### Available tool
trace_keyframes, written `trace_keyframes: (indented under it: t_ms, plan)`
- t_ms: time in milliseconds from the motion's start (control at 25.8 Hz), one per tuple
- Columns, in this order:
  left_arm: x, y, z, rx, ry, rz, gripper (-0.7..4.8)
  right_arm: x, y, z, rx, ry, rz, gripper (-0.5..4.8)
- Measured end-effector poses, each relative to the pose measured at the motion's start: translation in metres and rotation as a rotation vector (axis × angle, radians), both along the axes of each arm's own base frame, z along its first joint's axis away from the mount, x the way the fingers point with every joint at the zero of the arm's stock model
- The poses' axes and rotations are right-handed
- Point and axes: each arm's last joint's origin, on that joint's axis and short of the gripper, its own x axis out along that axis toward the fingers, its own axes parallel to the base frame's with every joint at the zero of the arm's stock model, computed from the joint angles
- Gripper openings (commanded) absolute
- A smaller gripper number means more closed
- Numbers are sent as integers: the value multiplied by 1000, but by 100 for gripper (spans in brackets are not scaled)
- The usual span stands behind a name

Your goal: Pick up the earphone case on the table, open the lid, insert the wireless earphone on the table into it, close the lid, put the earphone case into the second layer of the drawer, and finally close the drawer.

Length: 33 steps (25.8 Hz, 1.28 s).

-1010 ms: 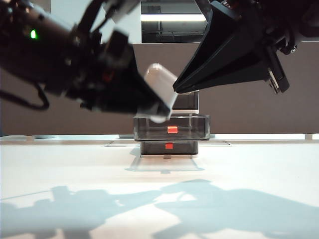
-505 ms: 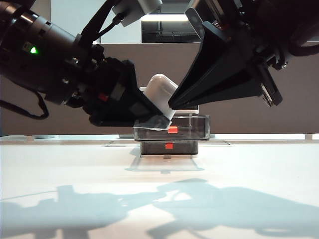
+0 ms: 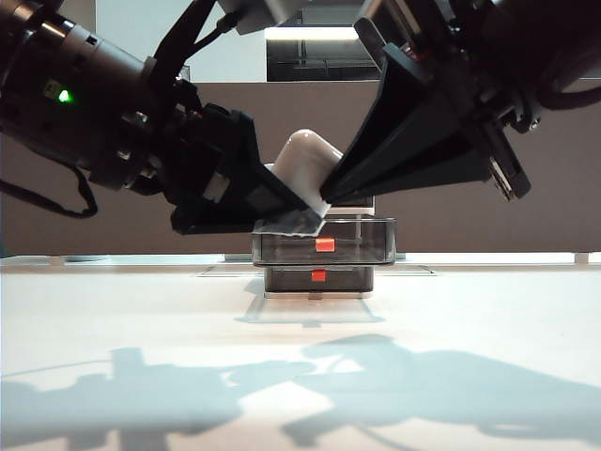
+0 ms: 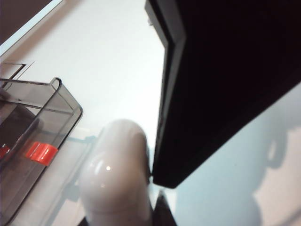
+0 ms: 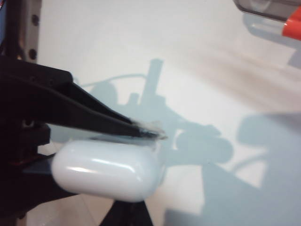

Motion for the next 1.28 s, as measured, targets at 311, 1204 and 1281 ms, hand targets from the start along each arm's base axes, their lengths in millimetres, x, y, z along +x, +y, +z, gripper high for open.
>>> trace_keyframes:
  t_ms: [311, 1204, 1281]
  plan:
    - [0, 0, 1, -45, 57, 32, 51, 1, 1, 1, 12, -14, 0, -1]
    - [0, 0, -1, -172, 303, 136, 51, 7, 2, 34, -64, -2, 49, -1]
    - [0, 0, -1, -173, 302, 136, 51, 8, 3, 36, -79, -2, 62, -1]
